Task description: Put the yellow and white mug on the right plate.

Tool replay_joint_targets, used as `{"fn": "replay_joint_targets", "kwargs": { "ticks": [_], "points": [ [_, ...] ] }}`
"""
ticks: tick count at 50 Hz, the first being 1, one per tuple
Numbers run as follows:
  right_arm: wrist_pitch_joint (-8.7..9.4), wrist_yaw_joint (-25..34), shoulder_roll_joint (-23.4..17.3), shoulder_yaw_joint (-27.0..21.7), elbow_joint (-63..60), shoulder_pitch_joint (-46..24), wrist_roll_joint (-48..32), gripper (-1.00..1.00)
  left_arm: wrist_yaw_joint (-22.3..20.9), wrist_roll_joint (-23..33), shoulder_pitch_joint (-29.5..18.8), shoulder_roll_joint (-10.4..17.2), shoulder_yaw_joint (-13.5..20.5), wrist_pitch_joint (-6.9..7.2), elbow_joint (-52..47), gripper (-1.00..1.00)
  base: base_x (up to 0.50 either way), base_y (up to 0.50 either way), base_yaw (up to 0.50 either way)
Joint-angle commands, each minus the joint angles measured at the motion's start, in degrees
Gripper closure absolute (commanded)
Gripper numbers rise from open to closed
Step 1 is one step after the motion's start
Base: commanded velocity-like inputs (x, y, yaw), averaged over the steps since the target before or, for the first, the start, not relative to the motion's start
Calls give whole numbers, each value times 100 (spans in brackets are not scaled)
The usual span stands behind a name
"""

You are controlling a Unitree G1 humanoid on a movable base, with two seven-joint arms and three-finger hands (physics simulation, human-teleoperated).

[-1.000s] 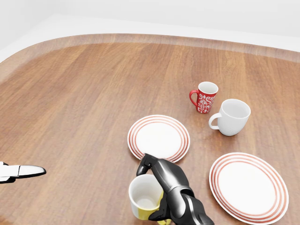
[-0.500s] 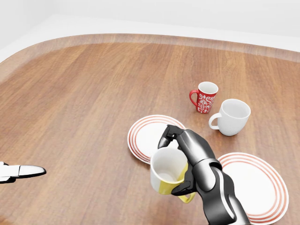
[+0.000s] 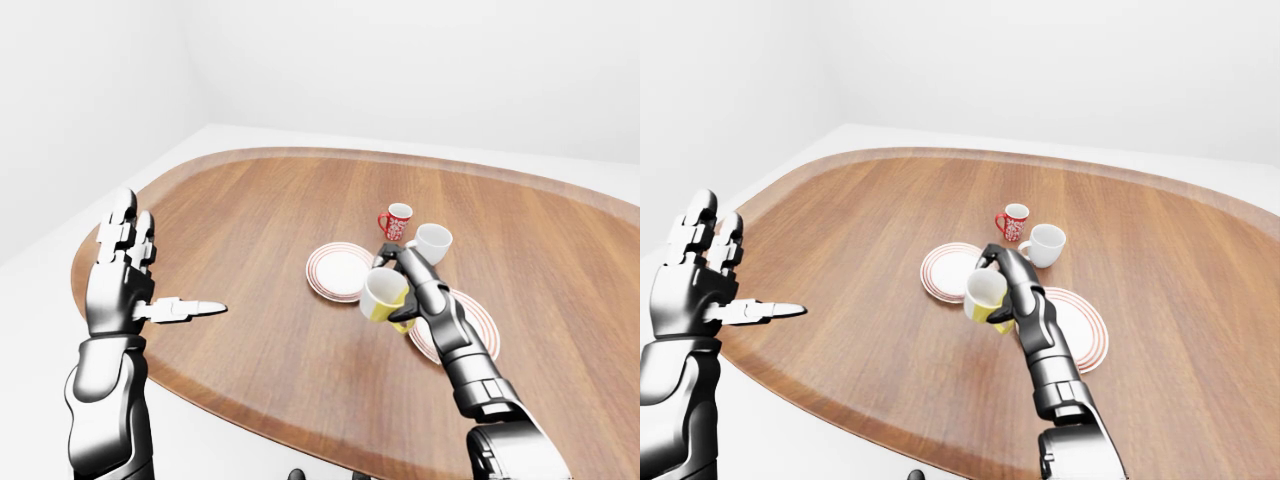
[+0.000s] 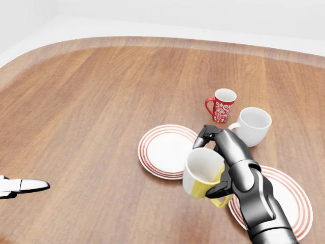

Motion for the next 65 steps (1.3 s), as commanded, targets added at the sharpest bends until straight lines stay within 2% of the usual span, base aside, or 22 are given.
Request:
{"fn": "replay_joint_targets", "kwargs": {
  "ticks": [1, 9, 29, 41, 61, 62, 63, 65],
  "points": [
    [-410, -483, -345, -166, 1193, -533, 265, 100, -2, 11, 3, -4, -5, 0, -2, -100, 0, 0, 0],
    [-732, -747, -632, -247, 1993, -875, 444, 100, -6, 27, 13, -15, -25, 0, -11, -100, 0, 0, 0],
    [-733, -958, -1318, -453, 3122, -1455, 863, 100, -7, 71, 12, -30, -55, 0, 28, -100, 0, 0, 0],
    [-733, -1219, -1549, -497, 3691, -1573, 957, 100, -12, 84, 11, -31, -60, 0, 16, -100, 0, 0, 0],
    [-733, -1713, -1625, -517, 4270, -1581, 902, 100, -24, 113, 26, -47, -80, 0, 22, -100, 0, 0, 0],
    [-733, -1777, -1623, -510, 4282, -1586, 878, 100, -20, 114, 22, -46, -82, 0, 19, -100, 0, 0, 0],
    [-733, -2115, -1649, -375, 4300, -1583, 642, 100, -22, 120, 27, -49, -89, 0, 22, -100, 0, 0, 0],
    [-733, -1999, -1615, -477, 4318, -1579, 710, 100, -22, 125, 29, -54, -97, 0, 24, -100, 0, 0, 0]
  ]
}}
